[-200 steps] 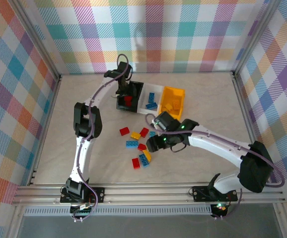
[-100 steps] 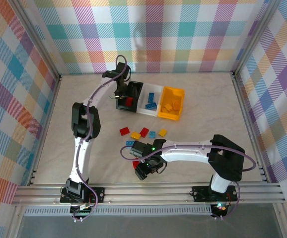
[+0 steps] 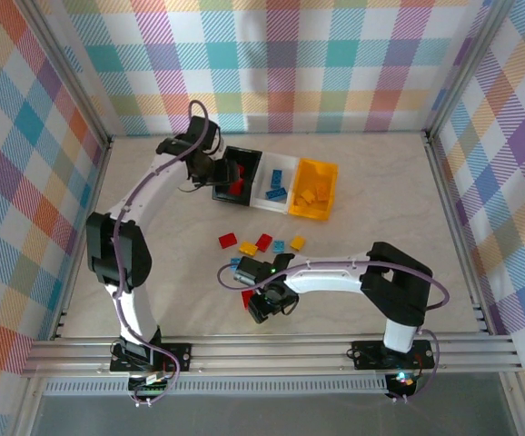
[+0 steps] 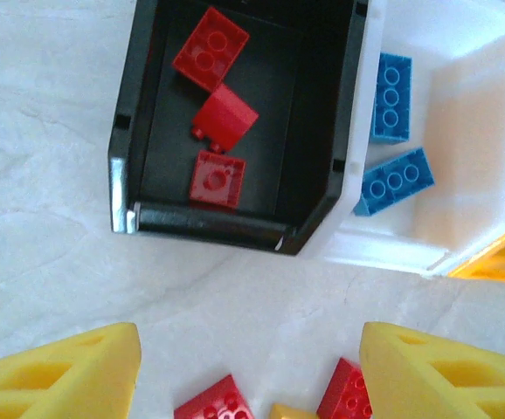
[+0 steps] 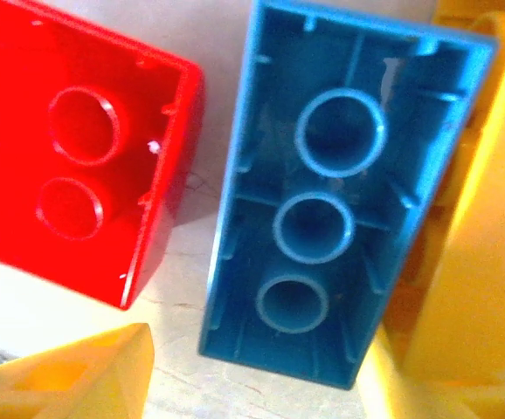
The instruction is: Sort the legos into containers by color
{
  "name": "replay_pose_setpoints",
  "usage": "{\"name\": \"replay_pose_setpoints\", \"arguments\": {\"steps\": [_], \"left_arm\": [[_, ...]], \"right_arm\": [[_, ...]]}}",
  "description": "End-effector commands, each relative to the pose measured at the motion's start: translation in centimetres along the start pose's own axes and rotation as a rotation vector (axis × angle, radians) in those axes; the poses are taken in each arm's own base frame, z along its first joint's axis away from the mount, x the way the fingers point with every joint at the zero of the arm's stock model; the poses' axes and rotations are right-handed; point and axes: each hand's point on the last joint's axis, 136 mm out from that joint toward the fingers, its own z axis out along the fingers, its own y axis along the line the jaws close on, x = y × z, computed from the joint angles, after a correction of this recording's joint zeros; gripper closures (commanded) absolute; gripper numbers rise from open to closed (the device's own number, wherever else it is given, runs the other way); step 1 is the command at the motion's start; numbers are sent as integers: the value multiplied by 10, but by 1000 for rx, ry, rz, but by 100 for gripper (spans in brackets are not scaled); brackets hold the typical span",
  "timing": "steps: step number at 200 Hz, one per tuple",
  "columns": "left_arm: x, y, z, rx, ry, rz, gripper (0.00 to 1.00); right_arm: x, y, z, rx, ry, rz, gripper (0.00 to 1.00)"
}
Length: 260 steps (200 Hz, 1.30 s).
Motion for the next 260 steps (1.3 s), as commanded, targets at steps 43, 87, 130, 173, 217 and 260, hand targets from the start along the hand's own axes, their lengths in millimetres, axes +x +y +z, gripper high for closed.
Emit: {"name": "replay_pose_setpoints", "arguments": {"steps": [43,87,130,173,217,260], "left_arm": [[30,7,-40,6,-36,-7,32],[46,13,-51,0,-37,-7,31],[56,16,-53,-2,-35,-8,31],[64,18,-50,0,-21,-8,31],[71,20,-52,4,-16,-15,30],[81,21,-59,18,-22,-31,30]], "right_arm": [[-37,-8,17,91,-42,-24,40],[-49,-17,6,133,-73,-14,40],[-53,-16,-1,136,-88,-12,41],[-51,-19,7,145,-71,-9,48],[-44,-20,-6,135,-78,15,66],[-32,-24,-46,111,-118,46,68]]}}
